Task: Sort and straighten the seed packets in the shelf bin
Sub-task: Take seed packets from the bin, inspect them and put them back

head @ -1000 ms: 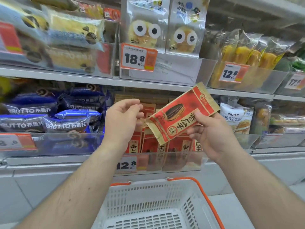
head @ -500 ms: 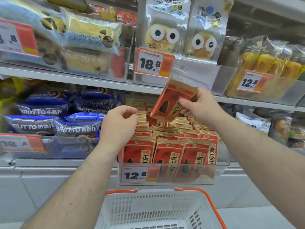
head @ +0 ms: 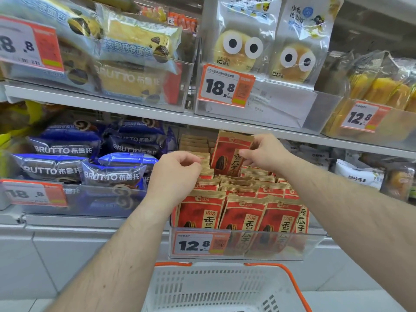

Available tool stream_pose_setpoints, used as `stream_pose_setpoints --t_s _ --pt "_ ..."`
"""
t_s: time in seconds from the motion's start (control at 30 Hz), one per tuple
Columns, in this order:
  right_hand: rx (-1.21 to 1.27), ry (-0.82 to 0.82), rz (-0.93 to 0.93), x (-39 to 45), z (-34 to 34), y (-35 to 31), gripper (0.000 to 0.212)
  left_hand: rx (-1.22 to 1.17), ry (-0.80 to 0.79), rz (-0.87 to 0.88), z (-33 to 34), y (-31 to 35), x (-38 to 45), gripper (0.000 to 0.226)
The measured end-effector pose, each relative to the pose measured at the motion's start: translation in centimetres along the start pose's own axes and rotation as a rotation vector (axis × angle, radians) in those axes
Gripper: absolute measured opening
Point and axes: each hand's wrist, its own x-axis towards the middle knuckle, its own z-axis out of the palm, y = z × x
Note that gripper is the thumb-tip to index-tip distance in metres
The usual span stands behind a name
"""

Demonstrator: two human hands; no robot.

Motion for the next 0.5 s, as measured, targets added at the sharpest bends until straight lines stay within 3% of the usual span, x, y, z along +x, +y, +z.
stream_pose_setpoints --t_s 0.07,0.13,0.23,0.33,0.43,0.5 --pt "-0.111 -0.032 0.021 0.3 0.8 0.2 0.006 0.014 -0.005 0.0 0.0 0.0 0.0 0.018" --pt "-0.269 -0.042 0.021 0.6 1.5 0.4 0.021 0.025 -0.005 -0.004 0.0 -0.1 0.1 0.015" --pt "-0.348 0.064 0.016 0.7 2.0 0.1 0.03 0.033 -0.004 -0.006 0.0 -0.1 0.1 0.014" --pt "-0.453 0.144 -0.047 0.9 2.1 -0.4 0.024 0.033 -0.012 -0.005 0.0 -0.2 0.2 0.014" --pt "-0.464 0.091 -0.12 0.6 2.7 -0.9 0.025 0.039 -0.02 -0.003 0.0 -0.3 0.3 0.014" --pt "-0.48 -0.023 -0.131 0.5 3.1 -1.3 0.014 0.033 -0.02 -0.003 0.0 -0.2 0.3 0.014"
